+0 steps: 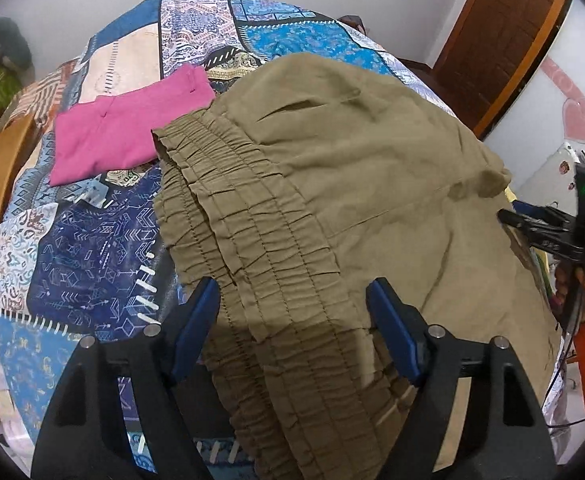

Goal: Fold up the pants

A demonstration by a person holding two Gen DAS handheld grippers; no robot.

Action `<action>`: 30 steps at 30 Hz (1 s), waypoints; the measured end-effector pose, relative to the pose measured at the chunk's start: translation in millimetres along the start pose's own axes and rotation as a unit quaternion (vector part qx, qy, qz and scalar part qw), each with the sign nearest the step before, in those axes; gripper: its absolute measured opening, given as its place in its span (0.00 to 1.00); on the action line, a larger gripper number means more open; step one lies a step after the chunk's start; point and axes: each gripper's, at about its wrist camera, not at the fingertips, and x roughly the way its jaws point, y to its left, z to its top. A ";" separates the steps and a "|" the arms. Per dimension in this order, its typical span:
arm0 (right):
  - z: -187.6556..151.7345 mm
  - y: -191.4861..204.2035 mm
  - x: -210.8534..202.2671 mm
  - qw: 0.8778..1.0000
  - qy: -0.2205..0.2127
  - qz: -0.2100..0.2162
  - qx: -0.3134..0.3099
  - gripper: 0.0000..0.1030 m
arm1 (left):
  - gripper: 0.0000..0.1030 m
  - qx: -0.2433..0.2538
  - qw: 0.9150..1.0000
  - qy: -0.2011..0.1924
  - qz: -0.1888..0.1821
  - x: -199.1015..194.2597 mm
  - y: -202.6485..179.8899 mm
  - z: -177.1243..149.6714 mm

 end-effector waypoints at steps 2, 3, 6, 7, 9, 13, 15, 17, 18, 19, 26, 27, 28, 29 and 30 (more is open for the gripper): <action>-5.3 0.6 2.5 1.000 -0.002 0.002 -0.005 0.58 | 0.69 0.013 1.000 -0.002 0.013 0.5 2.4 2.8; -6.9 0.4 0.8 1.000 -0.003 0.004 -0.006 0.56 | 0.67 0.019 1.000 -0.003 0.016 1.0 1.8 3.2; -12.1 -0.9 -5.4 1.000 -0.007 -0.008 -0.007 0.37 | 0.59 0.036 0.999 -0.003 0.018 0.6 1.2 4.3; -11.9 -1.7 -5.6 1.000 -0.008 -0.012 -0.008 0.33 | 0.56 0.044 0.999 -0.003 0.019 0.1 0.3 4.2; -17.2 -2.6 -10.6 1.000 -0.011 -0.010 -0.007 0.23 | 0.55 0.054 0.998 -0.006 0.023 -1.8 -0.4 3.5; -21.8 0.0 -16.3 1.000 -0.009 -0.020 -0.011 0.13 | 0.54 0.056 0.998 -0.007 0.028 -2.2 3.6 2.5; -26.8 0.7 -18.1 1.000 -0.003 -0.018 -0.005 0.12 | 0.54 0.056 0.998 -0.007 0.032 -1.0 6.9 3.0; -23.8 0.9 -15.1 1.000 0.002 -0.015 0.004 0.12 | 0.55 0.048 0.999 -0.002 0.025 1.1 13.3 5.3; -22.0 2.4 -13.2 1.000 0.004 -0.016 0.003 0.12 | 0.55 0.044 0.999 0.002 0.017 1.9 15.9 6.4; -23.7 3.8 -13.5 1.000 0.004 -0.020 0.001 0.12 | 0.55 0.043 0.999 0.003 0.013 1.9 17.1 7.1; -10.0 4.9 -25.7 1.000 0.000 -0.018 -0.003 0.24 | 0.56 0.051 0.999 -0.007 0.011 -15.8 8.4 12.4; -7.1 4.7 -31.2 1.000 -0.012 -0.011 -0.004 0.29 | 0.56 0.051 0.999 -0.014 0.013 -19.8 7.8 15.5; -2.6 4.5 -36.4 1.000 -0.024 -0.006 -0.003 0.33 | 0.57 0.051 0.998 -0.021 0.016 -23.4 8.0 20.6; 1.2 4.2 -39.0 0.999 -0.031 -0.005 -0.001 0.45 | 0.59 0.049 0.998 -0.024 0.017 -24.6 8.6 24.1; 6.2 4.0 -41.7 0.999 -0.042 -0.004 0.001 0.54 | 0.59 0.047 0.998 -0.027 0.020 -25.3 10.0 29.3</action>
